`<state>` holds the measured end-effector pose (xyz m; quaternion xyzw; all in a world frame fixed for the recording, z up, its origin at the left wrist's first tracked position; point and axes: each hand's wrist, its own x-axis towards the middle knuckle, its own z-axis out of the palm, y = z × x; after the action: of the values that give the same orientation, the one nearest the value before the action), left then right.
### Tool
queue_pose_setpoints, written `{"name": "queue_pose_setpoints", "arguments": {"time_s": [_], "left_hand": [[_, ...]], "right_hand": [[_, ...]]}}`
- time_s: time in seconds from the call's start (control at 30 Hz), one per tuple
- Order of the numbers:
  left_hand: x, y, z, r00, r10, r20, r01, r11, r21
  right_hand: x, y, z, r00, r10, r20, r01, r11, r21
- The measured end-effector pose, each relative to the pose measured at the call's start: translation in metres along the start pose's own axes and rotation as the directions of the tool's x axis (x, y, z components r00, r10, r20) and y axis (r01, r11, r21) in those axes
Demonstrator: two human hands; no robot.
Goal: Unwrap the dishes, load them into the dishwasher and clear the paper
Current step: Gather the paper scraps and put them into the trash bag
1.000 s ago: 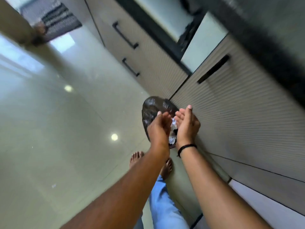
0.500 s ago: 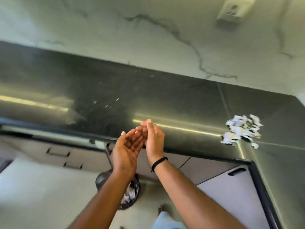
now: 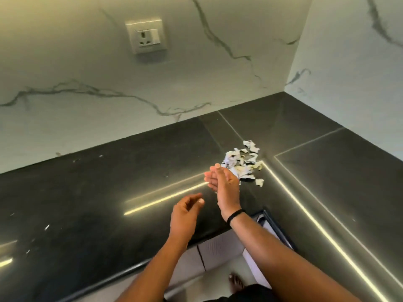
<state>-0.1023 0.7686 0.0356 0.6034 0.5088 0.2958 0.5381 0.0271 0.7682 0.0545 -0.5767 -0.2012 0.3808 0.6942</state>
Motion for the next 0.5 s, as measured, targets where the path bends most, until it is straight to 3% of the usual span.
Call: {"name": "queue_pose_setpoints", "arguments": {"time_s": [0.1,0.17,0.3,0.37,0.43,0.5], "left_hand": [[0.035,-0.004,0.036,0.995,0.085,0.057,-0.100,0.925,0.365],[0.056,-0.003,0.055,0.991,0.082,0.104,-0.122,0.876,0.467],[0.089,0.002,0.079,0.987,-0.009,0.161,-0.080,0.840,0.536],[0.101,0.001,0.089,0.990,-0.022,0.136,-0.051,0.857,0.513],[0.108,0.001,0.096,0.992,-0.015,0.124,-0.048,0.872,0.487],[0.115,0.002,0.101,0.991,0.008,0.134,-0.073,0.871,0.487]], "right_hand": [[0.050,-0.006,-0.035,0.997,-0.053,-0.056,0.050,0.997,-0.057],[0.079,-0.006,-0.060,0.989,-0.116,-0.090,0.102,0.983,-0.151],[0.122,0.001,-0.104,0.958,-0.257,-0.130,0.178,0.883,-0.433],[0.140,0.011,-0.122,0.955,-0.235,-0.181,0.090,0.810,-0.579],[0.147,0.022,-0.130,0.955,-0.154,-0.252,-0.035,0.787,-0.616],[0.147,0.035,-0.127,0.960,-0.165,-0.225,-0.041,0.714,-0.699]]}}
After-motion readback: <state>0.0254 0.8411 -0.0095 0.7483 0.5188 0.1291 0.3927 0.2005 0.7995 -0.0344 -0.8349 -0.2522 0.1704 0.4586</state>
